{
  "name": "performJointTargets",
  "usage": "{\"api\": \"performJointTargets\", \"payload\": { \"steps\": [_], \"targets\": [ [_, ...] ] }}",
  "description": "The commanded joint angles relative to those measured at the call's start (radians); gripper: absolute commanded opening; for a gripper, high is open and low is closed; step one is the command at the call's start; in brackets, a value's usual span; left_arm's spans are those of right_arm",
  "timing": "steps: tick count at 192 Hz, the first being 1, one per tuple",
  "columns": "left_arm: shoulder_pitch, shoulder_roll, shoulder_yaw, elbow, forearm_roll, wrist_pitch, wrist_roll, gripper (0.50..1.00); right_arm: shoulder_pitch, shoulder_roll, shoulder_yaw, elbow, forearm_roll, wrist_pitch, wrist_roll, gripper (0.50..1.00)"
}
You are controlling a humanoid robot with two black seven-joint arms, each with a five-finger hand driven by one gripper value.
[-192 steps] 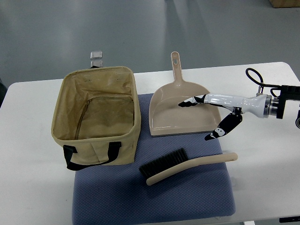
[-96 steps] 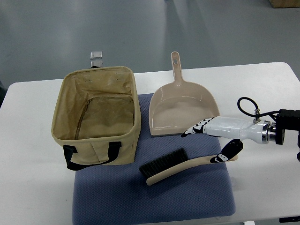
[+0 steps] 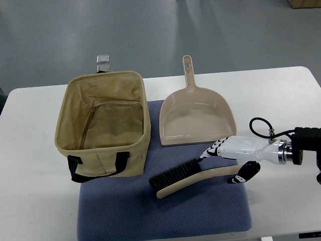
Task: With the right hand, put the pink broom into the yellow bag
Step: 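Close the right hand fingers around the brush handle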
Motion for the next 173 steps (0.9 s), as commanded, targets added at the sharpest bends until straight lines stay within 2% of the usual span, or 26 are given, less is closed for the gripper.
{"api": "performJointTargets", "payload": {
  "steps": [1, 30, 109, 132, 149, 163, 173],
  "targets": [
    [-0.001, 0.000, 0.000, 0.000, 0.000, 0.000, 0.000, 1.000, -0.002, 0.008, -0.004, -0.003, -0.012, 0.000, -0.013, 0.838],
    [-0.001, 0.000, 0.000, 0.000, 0.000, 0.000, 0.000, 1.000, -0.002, 0.012, -0.009, -0.016, -0.026, 0.000, -0.033, 0.825],
    [0.000, 0.000, 0.000, 0.000, 0.000, 0.000, 0.000, 1.000, -0.009, 0.049, -0.036, -0.069, -0.091, -0.020, -0.038, 0.787],
    [0.000, 0.000, 0.000, 0.000, 0.000, 0.000, 0.000, 1.000, -0.008, 0.058, -0.036, -0.091, -0.092, -0.023, -0.039, 0.756],
    [0.000, 0.000, 0.000, 0.000, 0.000, 0.000, 0.000, 1.000, -0.008, 0.068, -0.036, -0.095, -0.098, -0.023, -0.042, 0.697],
    [0.000, 0.000, 0.000, 0.000, 0.000, 0.000, 0.000, 1.000, -0.009, 0.068, -0.036, -0.098, -0.106, -0.023, -0.042, 0.613],
    [0.000, 0.000, 0.000, 0.000, 0.000, 0.000, 0.000, 1.000, -0.008, 0.066, -0.036, -0.101, -0.106, -0.024, -0.042, 0.578]
  ]
}}
